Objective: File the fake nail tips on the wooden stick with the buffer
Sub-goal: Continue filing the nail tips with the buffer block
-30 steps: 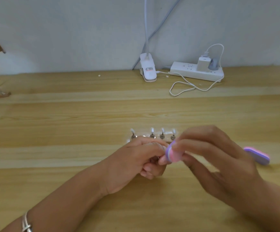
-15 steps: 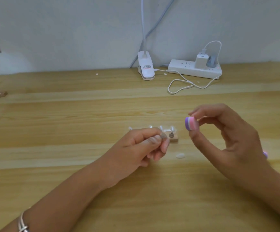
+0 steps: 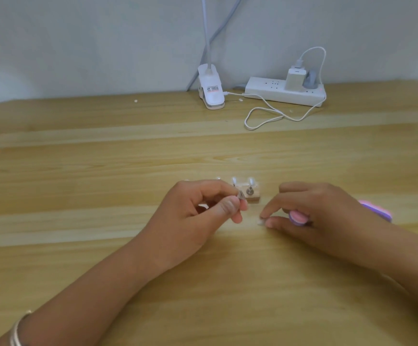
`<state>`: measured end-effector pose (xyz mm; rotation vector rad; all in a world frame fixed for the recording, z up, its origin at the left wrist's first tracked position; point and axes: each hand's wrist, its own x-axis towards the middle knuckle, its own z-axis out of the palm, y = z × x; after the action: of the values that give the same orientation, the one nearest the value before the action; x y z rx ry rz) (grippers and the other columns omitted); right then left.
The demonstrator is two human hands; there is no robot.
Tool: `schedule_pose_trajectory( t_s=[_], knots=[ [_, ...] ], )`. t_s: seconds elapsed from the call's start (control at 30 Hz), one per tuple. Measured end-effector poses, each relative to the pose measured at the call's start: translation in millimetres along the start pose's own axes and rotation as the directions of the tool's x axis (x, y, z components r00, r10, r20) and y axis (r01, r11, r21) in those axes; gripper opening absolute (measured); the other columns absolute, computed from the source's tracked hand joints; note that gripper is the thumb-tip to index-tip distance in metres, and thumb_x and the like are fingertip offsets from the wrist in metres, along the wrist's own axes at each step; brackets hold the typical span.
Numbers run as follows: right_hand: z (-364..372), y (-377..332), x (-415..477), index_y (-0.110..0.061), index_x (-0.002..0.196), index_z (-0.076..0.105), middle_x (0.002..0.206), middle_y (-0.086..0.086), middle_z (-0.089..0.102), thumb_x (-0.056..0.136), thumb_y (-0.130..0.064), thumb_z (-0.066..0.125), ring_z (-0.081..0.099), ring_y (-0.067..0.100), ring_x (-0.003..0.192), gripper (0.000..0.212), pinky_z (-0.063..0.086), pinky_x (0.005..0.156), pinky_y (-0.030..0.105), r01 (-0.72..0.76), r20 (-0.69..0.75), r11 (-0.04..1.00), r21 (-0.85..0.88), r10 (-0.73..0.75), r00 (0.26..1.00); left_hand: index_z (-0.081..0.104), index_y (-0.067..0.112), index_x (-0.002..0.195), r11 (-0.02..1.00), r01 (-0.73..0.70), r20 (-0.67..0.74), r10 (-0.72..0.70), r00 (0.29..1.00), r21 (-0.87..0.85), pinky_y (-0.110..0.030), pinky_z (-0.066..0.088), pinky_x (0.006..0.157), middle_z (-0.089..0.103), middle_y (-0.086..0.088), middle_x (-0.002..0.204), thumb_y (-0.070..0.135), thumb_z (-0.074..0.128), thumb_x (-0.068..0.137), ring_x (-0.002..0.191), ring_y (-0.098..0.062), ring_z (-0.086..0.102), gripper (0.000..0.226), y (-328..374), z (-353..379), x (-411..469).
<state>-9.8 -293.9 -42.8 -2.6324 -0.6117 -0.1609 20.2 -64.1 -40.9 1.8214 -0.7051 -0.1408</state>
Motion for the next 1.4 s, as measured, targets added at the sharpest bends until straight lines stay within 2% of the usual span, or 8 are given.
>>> schedule_pose_trajectory(
  t_s=[0.17, 0.33, 0.47, 0.53, 0.6, 0.83, 1.17, 1.4],
  knots=[
    [6.7, -10.4, 2.3, -0.024, 0.076, 0.073, 0.065, -0.017, 0.04, 0.079, -0.024, 0.077, 0.038, 0.005, 0.058, 0.005, 0.037, 0.055, 0.021, 0.032, -0.087, 0.992, -0.119, -0.043, 0.995, 0.073, 0.02, 0.084, 0.999, 0.018, 0.041, -0.02, 0.999, 0.032, -0.032, 0.044, 0.057, 0.07, 0.008, 0.072, 0.019, 0.057, 0.09, 0.071, -0.014, 0.062, 0.017, -1.4, 4.6, -1.3],
    [11.5, -8.7, 5.8, -0.022, 0.077, 0.073, 0.062, -0.018, 0.038, 0.075, -0.024, 0.076, 0.043, 0.01, 0.058, 0.005, 0.035, 0.059, 0.024, 0.0, -0.123, 0.998, -0.061, -0.007, 0.992, 0.073, 0.021, 0.083, 0.999, 0.014, 0.008, -0.015, 1.0, 0.05, -0.032, 0.046, 0.057, 0.07, 0.01, 0.074, 0.019, 0.058, 0.089, 0.073, -0.018, 0.064, 0.016, -3.0, 5.7, -1.6],
    [2.5, -9.0, 6.5, -0.016, 0.078, 0.074, 0.064, -0.01, 0.045, 0.073, -0.018, 0.08, 0.043, 0.01, 0.059, 0.008, 0.035, 0.058, 0.016, 0.101, -0.269, 0.992, 0.072, -0.079, 0.96, 0.072, 0.019, 0.088, 0.998, 0.016, 0.058, -0.02, 0.998, 0.064, -0.029, 0.046, 0.058, 0.072, 0.009, 0.08, 0.019, 0.053, 0.093, 0.074, -0.005, 0.064, 0.02, -1.6, 4.3, -1.8],
    [-1.1, -12.8, 5.8, -0.014, 0.079, 0.074, 0.066, -0.012, 0.044, 0.074, -0.014, 0.078, 0.044, 0.004, 0.062, 0.006, 0.034, 0.062, 0.011, 0.167, -0.358, 0.977, 0.13, -0.111, 0.927, 0.071, 0.016, 0.09, 0.997, 0.003, 0.106, -0.011, 0.994, 0.071, -0.021, 0.045, 0.067, 0.073, 0.008, 0.084, 0.018, 0.049, 0.096, 0.079, -0.002, 0.064, 0.023, -0.7, 4.4, -2.0],
    [-2.1, -15.5, 4.5, -0.012, 0.081, 0.074, 0.068, -0.018, 0.039, 0.076, -0.013, 0.079, 0.043, -0.002, 0.065, 0.007, 0.032, 0.065, 0.008, 0.219, -0.395, 0.966, 0.135, -0.15, 0.906, 0.07, 0.015, 0.092, 0.997, -0.009, 0.139, -0.002, 0.99, 0.08, -0.026, 0.047, 0.078, 0.073, 0.007, 0.085, 0.016, 0.047, 0.096, 0.087, -0.007, 0.065, 0.024, -0.6, 5.6, -2.4],
    [1.3, -15.6, 2.6, -0.013, 0.087, 0.077, 0.074, -0.021, 0.04, 0.081, -0.015, 0.079, 0.044, -0.005, 0.067, 0.007, 0.033, 0.067, 0.007, 0.265, -0.368, 0.951, 0.161, -0.192, 0.91, 0.068, 0.004, 0.097, 0.998, -0.06, 0.252, 0.053, 0.966, 0.019, -0.006, 0.038, 0.071, 0.07, 0.004, 0.084, 0.002, 0.043, 0.1, 0.075, 0.007, 0.058, 0.025, 1.5, 6.7, -3.3],
    [7.6, -11.5, 1.5, -0.01, 0.094, 0.078, 0.069, -0.004, 0.046, 0.09, -0.021, 0.067, 0.037, 0.0, 0.065, 0.016, 0.032, 0.065, 0.005, 0.322, -0.38, 0.939, 0.12, -0.256, 0.889, 0.067, 0.006, 0.092, 0.996, -0.052, 0.273, 0.068, 0.96, -0.066, -0.007, 0.038, 0.069, 0.068, 0.007, 0.076, 0.003, 0.044, 0.1, 0.07, 0.006, 0.055, 0.024, -2.8, 6.2, -1.9],
    [11.6, -15.5, 6.3, -0.003, 0.088, 0.078, 0.064, -0.001, 0.046, 0.087, -0.018, 0.076, 0.034, 0.0, 0.063, 0.016, 0.032, 0.06, 0.01, 0.361, -0.398, 0.926, 0.113, -0.291, 0.87, 0.067, 0.014, 0.084, 0.99, 0.041, 0.25, -0.007, 0.968, -0.131, -0.009, 0.033, 0.058, 0.059, 0.01, 0.064, 0.014, 0.047, 0.097, 0.056, 0.003, 0.046, 0.024, -5.0, 2.7, -3.0]
  ],
)
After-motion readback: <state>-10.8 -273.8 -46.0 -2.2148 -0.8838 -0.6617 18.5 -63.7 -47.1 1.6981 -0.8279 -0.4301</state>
